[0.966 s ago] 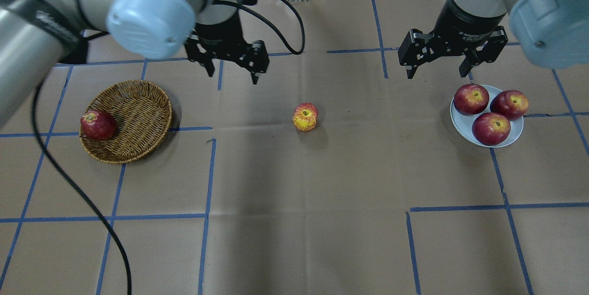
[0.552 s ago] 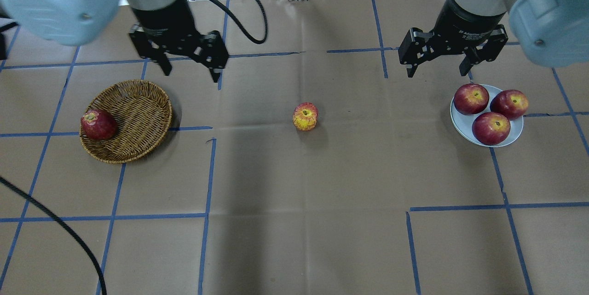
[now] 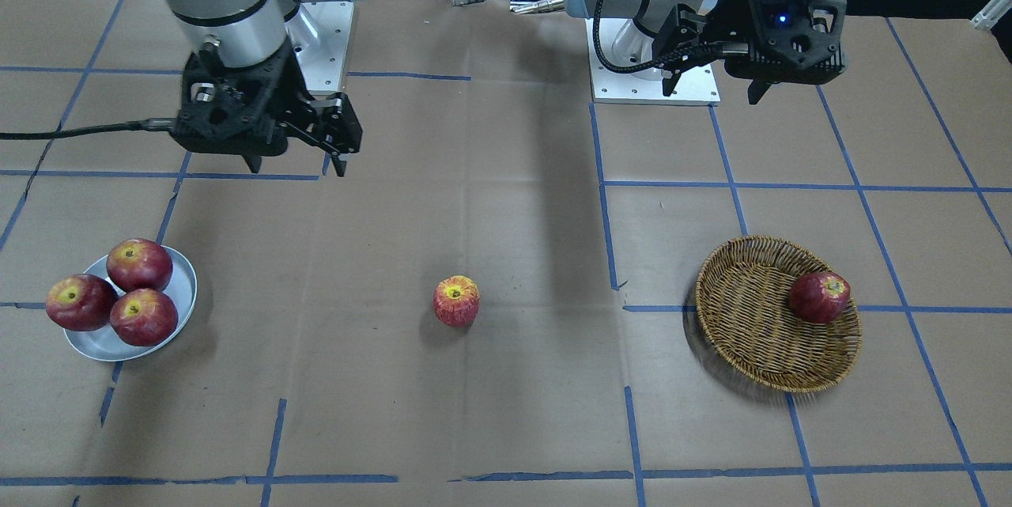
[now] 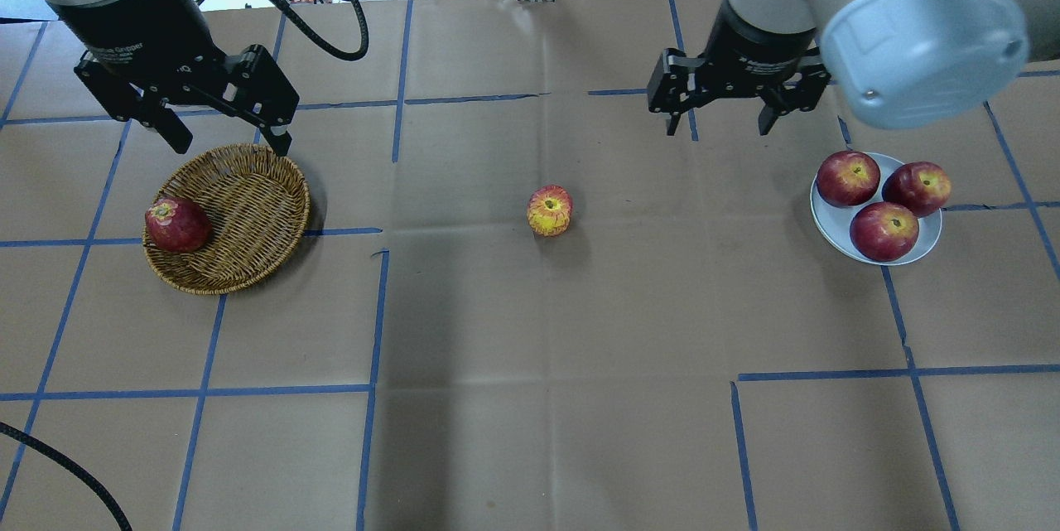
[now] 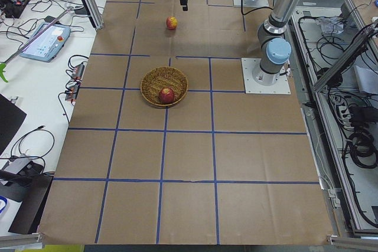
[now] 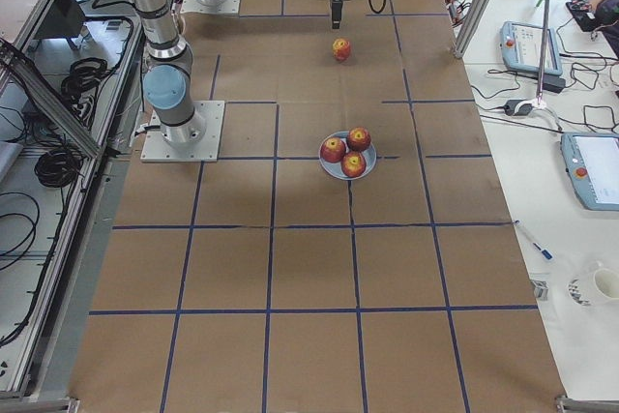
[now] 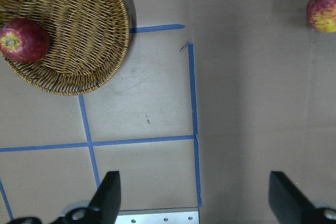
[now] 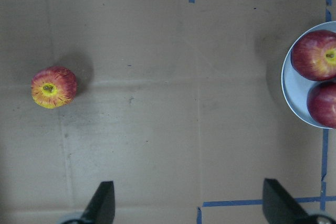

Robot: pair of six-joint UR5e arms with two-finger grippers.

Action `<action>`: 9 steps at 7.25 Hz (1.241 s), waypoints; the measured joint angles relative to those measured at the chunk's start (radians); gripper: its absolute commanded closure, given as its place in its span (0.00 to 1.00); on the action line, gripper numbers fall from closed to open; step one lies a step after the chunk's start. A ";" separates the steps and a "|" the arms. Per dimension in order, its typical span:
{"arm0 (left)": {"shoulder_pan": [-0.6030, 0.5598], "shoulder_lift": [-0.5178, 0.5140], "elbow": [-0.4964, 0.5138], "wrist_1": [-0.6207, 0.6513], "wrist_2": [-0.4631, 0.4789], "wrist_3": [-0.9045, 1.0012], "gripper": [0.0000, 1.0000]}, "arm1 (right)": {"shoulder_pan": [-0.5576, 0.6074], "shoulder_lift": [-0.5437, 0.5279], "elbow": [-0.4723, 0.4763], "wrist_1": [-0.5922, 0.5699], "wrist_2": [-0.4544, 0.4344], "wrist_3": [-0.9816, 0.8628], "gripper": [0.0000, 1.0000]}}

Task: Transfer apple from basket to plate
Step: 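Reach the right gripper down to the apple at the table center and grasp it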

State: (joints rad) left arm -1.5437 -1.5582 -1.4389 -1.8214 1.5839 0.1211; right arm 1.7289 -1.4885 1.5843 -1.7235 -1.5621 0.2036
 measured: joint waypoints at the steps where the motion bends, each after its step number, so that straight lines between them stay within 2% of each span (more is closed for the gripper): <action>1: -0.009 0.001 0.000 -0.001 0.000 0.000 0.01 | 0.065 0.055 -0.013 -0.052 -0.003 0.074 0.00; 3: -0.025 -0.002 -0.001 0.001 0.001 0.000 0.01 | 0.154 0.170 -0.023 -0.171 -0.008 0.195 0.00; 6: -0.080 -0.016 0.000 0.011 0.072 0.000 0.01 | 0.236 0.321 -0.004 -0.345 -0.020 0.285 0.00; 9: -0.087 -0.020 0.000 0.023 0.085 -0.002 0.01 | 0.240 0.400 0.094 -0.560 -0.055 0.274 0.00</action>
State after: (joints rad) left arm -1.6302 -1.5782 -1.4389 -1.7985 1.6685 0.1194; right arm 1.9693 -1.0883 1.6779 -2.2839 -1.6172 0.4780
